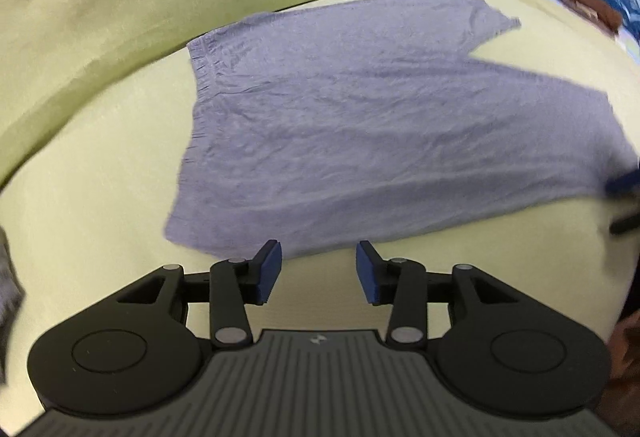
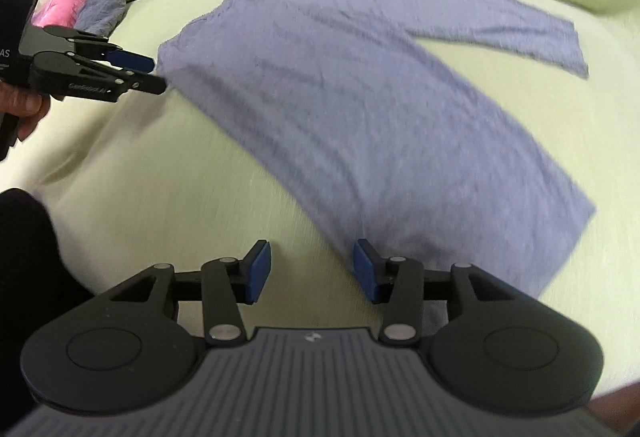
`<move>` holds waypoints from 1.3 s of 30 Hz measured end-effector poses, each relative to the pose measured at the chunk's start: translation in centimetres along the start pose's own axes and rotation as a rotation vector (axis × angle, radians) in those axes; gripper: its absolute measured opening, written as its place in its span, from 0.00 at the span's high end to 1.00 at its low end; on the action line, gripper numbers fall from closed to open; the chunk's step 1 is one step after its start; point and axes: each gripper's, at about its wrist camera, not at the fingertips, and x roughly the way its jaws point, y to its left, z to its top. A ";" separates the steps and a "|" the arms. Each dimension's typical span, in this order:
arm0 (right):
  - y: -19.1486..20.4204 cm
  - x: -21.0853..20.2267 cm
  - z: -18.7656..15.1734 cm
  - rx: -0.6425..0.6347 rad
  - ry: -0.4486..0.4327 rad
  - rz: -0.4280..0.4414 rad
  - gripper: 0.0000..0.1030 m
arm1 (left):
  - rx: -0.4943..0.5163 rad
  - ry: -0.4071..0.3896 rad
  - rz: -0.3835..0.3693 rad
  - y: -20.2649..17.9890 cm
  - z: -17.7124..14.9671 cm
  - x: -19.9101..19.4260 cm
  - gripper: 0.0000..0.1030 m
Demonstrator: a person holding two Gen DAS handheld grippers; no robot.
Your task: Fold clothes
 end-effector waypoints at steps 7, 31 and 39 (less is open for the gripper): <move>-0.3 -3.9 -0.5 0.040 -0.095 -0.019 0.44 | -0.059 -0.015 0.020 -2.9 0.8 -2.8 0.40; -1.0 -16.6 -4.9 0.074 -0.286 -0.169 0.02 | -0.398 -0.101 0.043 -11.6 -3.9 -13.4 0.01; 0.3 -17.5 -5.6 0.028 -0.271 -0.192 0.02 | -0.402 -0.120 0.108 -12.9 -4.0 -15.8 0.01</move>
